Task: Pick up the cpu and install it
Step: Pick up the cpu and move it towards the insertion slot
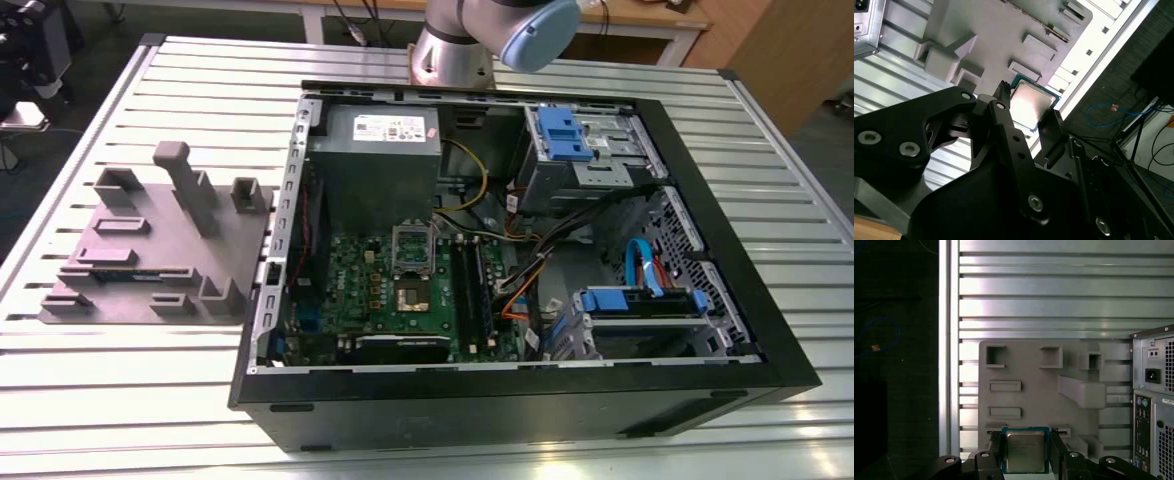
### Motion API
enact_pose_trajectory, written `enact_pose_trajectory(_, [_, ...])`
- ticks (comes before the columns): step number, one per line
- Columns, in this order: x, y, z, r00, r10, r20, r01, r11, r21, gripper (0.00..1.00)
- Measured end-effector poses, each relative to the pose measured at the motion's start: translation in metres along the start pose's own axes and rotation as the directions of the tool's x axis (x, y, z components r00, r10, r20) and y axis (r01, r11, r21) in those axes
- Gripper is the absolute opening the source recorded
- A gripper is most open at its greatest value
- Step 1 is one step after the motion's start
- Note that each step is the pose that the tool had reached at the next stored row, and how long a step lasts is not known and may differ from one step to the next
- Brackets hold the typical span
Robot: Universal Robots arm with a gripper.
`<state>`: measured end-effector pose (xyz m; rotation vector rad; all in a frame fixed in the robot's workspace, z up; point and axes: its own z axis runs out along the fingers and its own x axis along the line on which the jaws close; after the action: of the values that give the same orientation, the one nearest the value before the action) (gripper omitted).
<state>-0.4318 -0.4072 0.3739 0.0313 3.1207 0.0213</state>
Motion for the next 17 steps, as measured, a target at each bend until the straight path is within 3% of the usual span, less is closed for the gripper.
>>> enact_pose_trajectory(17, [-0.0067, 0.0001, 0.0001, 1.0, 0.0, 0.0, 0.0, 1.0, 0.0, 0.47])
